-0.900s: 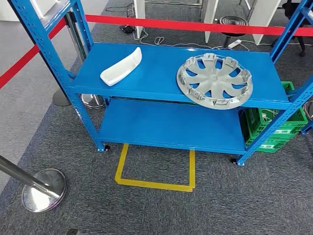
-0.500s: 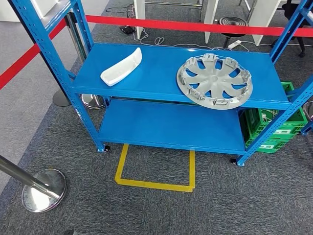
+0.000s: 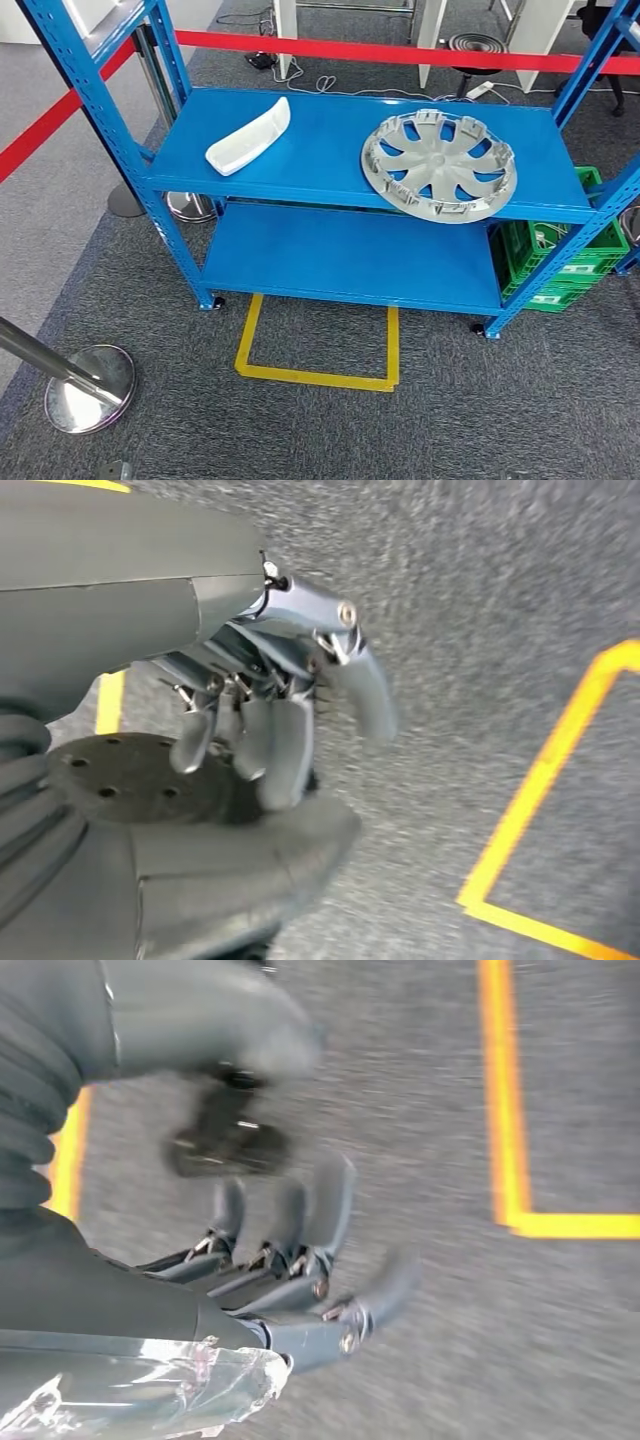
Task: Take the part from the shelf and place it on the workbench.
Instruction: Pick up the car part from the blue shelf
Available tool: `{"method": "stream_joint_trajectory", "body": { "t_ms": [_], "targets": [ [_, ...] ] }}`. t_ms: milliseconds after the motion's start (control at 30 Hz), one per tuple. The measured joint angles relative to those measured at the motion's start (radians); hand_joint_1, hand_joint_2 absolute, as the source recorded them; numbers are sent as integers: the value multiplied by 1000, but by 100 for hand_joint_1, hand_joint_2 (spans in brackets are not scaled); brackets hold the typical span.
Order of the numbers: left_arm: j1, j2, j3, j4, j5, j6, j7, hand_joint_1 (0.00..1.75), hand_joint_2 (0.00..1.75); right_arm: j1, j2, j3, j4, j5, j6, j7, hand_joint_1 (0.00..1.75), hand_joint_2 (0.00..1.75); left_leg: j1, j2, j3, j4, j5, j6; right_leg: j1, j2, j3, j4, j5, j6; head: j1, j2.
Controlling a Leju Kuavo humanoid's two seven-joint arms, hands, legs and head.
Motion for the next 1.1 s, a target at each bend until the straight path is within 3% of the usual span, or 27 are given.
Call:
{"method": "stream_joint_trajectory", "body": {
  "t_ms": [33, 100, 167, 267, 367, 433, 500, 533, 567, 600, 667, 733, 800, 867, 933, 967, 1033, 1100],
  "targets": [
    [8, -5, 6, -19, 2, 0, -2, 0, 87, 1, 0, 1, -32, 1, -9, -10, 0, 175, -1, 0, 0, 0, 0, 1, -2, 0, 0, 0, 0, 1, 0, 0],
    [23, -14, 17, -56, 2, -1, -6, 0, 175, 3, 0, 3, -95, 4, -26, -32, 0, 87, -4, 0, -1, 0, -1, 4, -4, 0, 0, 0, 1, 3, 0, 0],
    [37, -23, 28, -92, 2, -4, -10, 0, 175, 7, -1, 9, -162, 9, -43, -54, 0, 0, -8, 0, -2, 1, -1, 8, -8, 0, 0, -1, 1, 7, 0, 0],
    [60, -37, 42, -142, -2, -12, -13, 0, 175, 14, -6, 25, -262, 22, -65, -89, 0, 0, -16, 0, -3, -1, -2, 18, -15, 0, 1, -1, 6, 17, -1, 0],
    [84, -52, 49, -189, -12, -22, -11, 0, 175, 17, -15, 44, -358, 43, -87, -123, 0, 0, -12, -2, 5, -11, -11, 39, -17, -2, -12, 33, 4, 30, 2, 0],
    [102, -62, 53, -220, -20, -28, -5, 0, 175, 17, -25, 60, -422, 63, -103, -146, 0, 0, -8, -2, 16, -14, -20, 48, -17, -4, -66, 124, -41, 31, 7, 0],
    [119, -72, 57, -245, -28, -32, 3, 0, 175, 20, -34, 76, -480, 85, -120, -167, 0, 0, -8, -1, 26, -14, -27, 48, -16, -4, -144, 259, -96, 33, 10, 0],
    [127, -76, 58, -257, -33, -35, 7, 0, 175, 23, -39, 83, -507, 96, -128, -176, 0, 0, -7, -1, 32, -14, -32, 46, -17, -4, -174, 303, -105, 35, 10, 0],
    [136, -81, 59, -269, -37, -37, 11, 0, 175, 26, -44, 91, -535, 108, -136, -185, 0, 0, -5, -2, 40, -14, -38, 42, -17, -5, -187, 311, -95, 37, 10, 0],
    [144, -85, 61, -281, -42, -39, 16, 0, 175, 28, -50, 99, -562, 121, -145, -195, 0, 0, -1, -2, 51, -13, -45, 36, -19, -5, -179, 280, -66, 39, 10, 0],
    [159, -93, 65, -306, -52, -44, 24, 0, 175, 30, -60, 119, -620, 152, -162, -214, 0, 87, 6, -2, 79, -13, -65, 19, -25, -5, -128, 152, 12, 50, 12, 0],
    [170, -100, 71, -331, -63, -51, 32, 0, 175, 29, -70, 142, -674, 188, -180, -231, 0, 175, 7, -2, 95, -14, -82, 0, -26, -4, -90, 63, 31, 42, 17, 0],
    [178, -107, 78, -356, -74, -58, 40, 0, 175, 30, -80, 165, -727, 227, -198, -246, 0, 175, 5, -2, 102, -15, -86, -16, -23, -1, -81, 52, 9, 15, 18, 0],
    [185, -112, 82, -380, -86, -66, 46, 0, 175, 33, -89, 186, -781, 267, -216, -261, 0, 175, 7, -1, 91, 22, -67, -27, -24, 1, -62, 51, 0, -5, 14, 0],
    [189, -116, 86, -400, -96, -73, 53, 0, 175, 31, -100, 204, -828, 302, -232, -273, 0, 175, 7, 0, 27, 129, -51, -33, -23, -1, -28, 38, -17, -20, 11, 0],
    [193, -119, 89, -409, -101, -77, 57, 0, 175, 30, -106, 214, -851, 320, -240, -278, 0, 175, 6, 1, -20, 192, -61, -33, -21, -2, -9, 28, -27, -25, 9, 0],
    [209, -127, 96, -429, -114, -84, 65, 0, 175, 29, -118, 240, -900, 361, -257, -291, 0, 175, 3, 1, -109, 271, -122, -28, -17, 0, 34, 8, -48, -30, 6, 0],
    [223, -134, 103, -447, -126, -92, 72, 0, 175, 29, -131, 266, -946, 408, -276, -305, 0, 175, -4, 1, -158, 262, -163, -17, -12, 5, 86, -14, -74, -31, 3, 0]
  ]
}}
